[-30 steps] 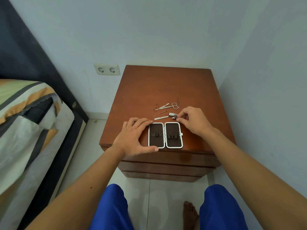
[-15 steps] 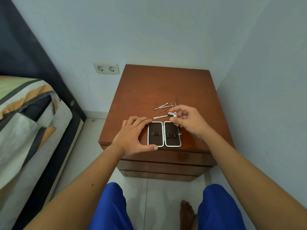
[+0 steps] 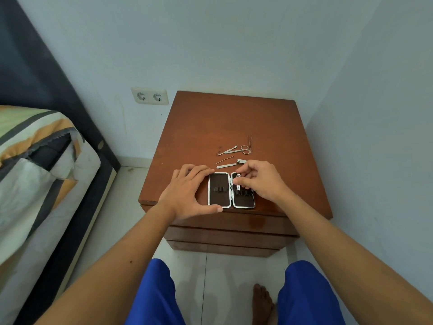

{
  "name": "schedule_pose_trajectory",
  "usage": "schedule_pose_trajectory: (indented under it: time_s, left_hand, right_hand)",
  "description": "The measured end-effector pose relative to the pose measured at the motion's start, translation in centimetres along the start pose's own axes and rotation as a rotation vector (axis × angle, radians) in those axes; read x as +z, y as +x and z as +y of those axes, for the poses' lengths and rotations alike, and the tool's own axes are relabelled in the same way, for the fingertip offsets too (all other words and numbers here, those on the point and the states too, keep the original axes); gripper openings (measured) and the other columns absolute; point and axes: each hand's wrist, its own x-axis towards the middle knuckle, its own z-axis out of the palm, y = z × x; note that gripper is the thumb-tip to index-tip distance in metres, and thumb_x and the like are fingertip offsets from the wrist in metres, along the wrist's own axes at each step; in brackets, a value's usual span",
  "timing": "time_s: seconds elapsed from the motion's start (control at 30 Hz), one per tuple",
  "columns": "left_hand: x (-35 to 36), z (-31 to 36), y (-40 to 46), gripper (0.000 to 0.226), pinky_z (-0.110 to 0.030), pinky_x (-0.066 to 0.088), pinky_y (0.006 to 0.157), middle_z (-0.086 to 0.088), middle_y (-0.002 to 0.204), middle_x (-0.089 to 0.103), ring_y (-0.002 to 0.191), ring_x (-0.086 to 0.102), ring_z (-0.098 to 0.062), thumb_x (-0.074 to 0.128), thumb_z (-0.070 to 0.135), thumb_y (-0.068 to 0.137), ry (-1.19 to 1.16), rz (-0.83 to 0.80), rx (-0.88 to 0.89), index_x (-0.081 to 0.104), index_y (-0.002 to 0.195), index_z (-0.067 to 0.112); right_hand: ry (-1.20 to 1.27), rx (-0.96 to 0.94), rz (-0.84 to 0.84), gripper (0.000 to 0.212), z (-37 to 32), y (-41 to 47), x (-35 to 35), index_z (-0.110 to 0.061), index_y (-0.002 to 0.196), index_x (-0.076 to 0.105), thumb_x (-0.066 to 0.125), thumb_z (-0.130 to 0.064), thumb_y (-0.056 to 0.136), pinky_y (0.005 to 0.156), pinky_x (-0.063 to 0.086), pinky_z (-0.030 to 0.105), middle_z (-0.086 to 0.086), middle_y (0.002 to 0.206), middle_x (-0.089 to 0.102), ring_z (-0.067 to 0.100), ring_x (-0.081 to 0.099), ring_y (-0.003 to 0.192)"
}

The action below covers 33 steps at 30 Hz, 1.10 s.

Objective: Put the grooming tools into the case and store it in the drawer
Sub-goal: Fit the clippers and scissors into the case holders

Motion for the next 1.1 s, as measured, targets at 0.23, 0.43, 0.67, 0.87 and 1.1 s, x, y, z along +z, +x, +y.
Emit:
schedule_pose_trajectory:
  time_s: [0.23,0.43,0.67,0.87,1.1]
  left_hand:
    - [-0.2,0.0,-0.1,0.110,-0.039,0.026,0.117,0.016,0.161,0.036,0.143,0.025,-0.013,0.054,0.099,0.072,0.017,-0.009,0.004,0.033,0.160,0.038]
    - [-0.2,0.1,-0.1,0.109,-0.037,0.024,0.115,0.016,0.161,0.037,0.142,0.025,-0.013,0.056,0.097,0.073,0.029,0.000,0.011,0.033,0.160,0.036]
    - [-0.2,0.1,-0.1,0.109,-0.037,0.025,0.115,0.016,0.161,0.037,0.142,0.026,-0.013,0.056,0.098,0.073,0.029,-0.001,0.010,0.033,0.160,0.037]
    - [-0.2,0.1,-0.2,0.108,-0.039,0.026,0.117,0.015,0.161,0.037,0.143,0.025,-0.013,0.056,0.097,0.073,0.015,-0.002,0.008,0.033,0.160,0.037]
    - [-0.1,-0.3,0.0,0.107,-0.040,0.024,0.119,0.015,0.163,0.035,0.145,0.025,-0.013,0.052,0.099,0.075,0.018,-0.015,0.022,0.031,0.161,0.038]
  right_hand:
    - [-0.029,-0.013,-0.039,0.028,0.1,-0.6,-0.2,-0.031,0.090,0.078,0.097,-0.021,0.071,0.073,0.057,0.023,-0.002,0.085,0.076,0.002,0.063,0.069]
    - [-0.326,-0.177,-0.092,0.025,-0.2,-1.2,-0.3,-0.016,0.107,0.080,0.086,-0.028,0.085,0.074,0.053,0.022,-0.005,0.097,0.067,0.005,0.063,0.072]
    - [-0.491,-0.217,-0.198,0.055,-0.1,-2.5,-0.9,-0.020,0.132,0.071,0.086,-0.041,0.083,0.091,0.054,0.032,-0.008,0.112,0.057,0.014,0.061,0.094]
    - [-0.371,-0.209,-0.171,0.054,0.6,-2.6,-1.0,-0.021,0.122,0.076,0.093,-0.038,0.074,0.087,0.054,0.029,-0.010,0.106,0.061,0.010,0.063,0.091]
    - [-0.308,-0.204,0.104,0.029,-0.2,0.6,-2.0,-0.019,0.121,0.076,0.079,-0.022,0.092,0.081,0.051,0.016,-0.004,0.105,0.066,0.011,0.064,0.083]
